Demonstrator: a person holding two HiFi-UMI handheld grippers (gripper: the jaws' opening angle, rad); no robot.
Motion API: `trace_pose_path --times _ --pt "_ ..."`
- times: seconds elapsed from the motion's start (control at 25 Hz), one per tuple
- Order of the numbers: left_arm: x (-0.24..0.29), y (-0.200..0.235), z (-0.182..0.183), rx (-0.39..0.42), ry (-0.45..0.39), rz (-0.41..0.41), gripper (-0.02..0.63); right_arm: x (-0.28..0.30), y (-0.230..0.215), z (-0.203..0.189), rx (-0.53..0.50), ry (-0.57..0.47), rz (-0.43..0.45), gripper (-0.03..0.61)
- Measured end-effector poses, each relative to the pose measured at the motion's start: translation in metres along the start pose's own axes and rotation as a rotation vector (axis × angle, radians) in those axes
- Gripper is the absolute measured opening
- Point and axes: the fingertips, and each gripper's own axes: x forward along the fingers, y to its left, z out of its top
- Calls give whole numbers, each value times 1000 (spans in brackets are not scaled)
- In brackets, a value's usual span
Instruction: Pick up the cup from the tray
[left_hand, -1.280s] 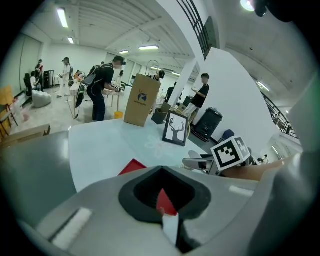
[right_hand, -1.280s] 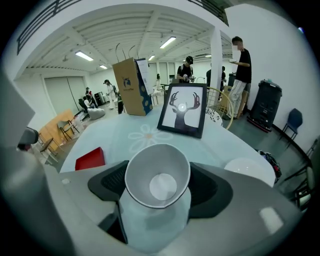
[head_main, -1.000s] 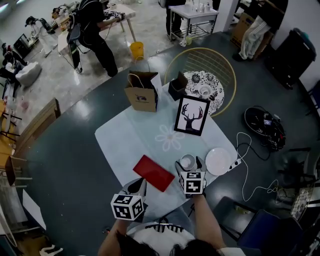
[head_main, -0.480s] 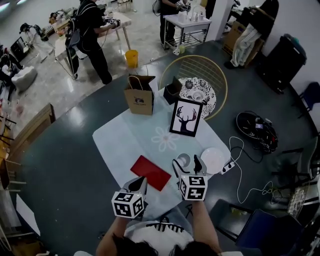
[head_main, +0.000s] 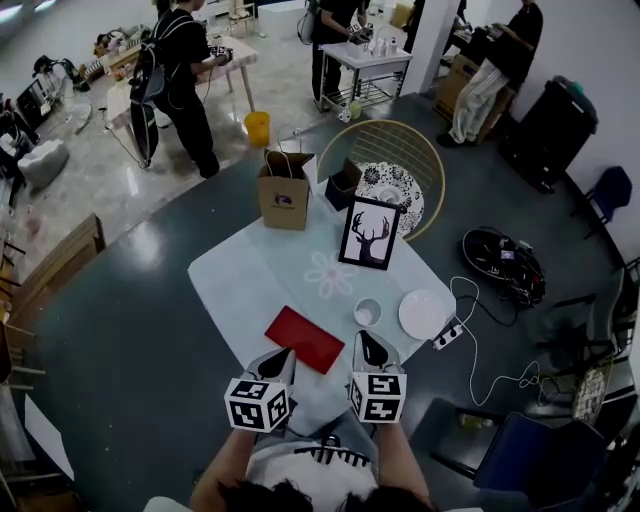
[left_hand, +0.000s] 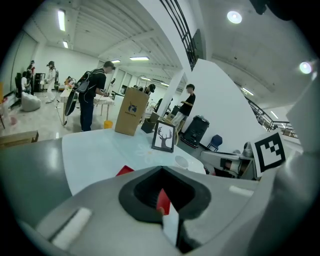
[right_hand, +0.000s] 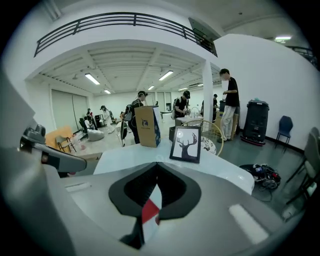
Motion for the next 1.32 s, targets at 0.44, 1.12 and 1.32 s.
trace_pose_path --times 0.44,1.12,1.32 --pt "-26 -5 -15 27 -9 -30 0 -31 35 -23 -39 24 11 25" --pt "-33 -20 -32 61 0 -59 0 -50 44 -39 -126 41 11 25" --pt "-34 -22 -31 65 0 -52 0 -51 44 -40 -127 39 19 25"
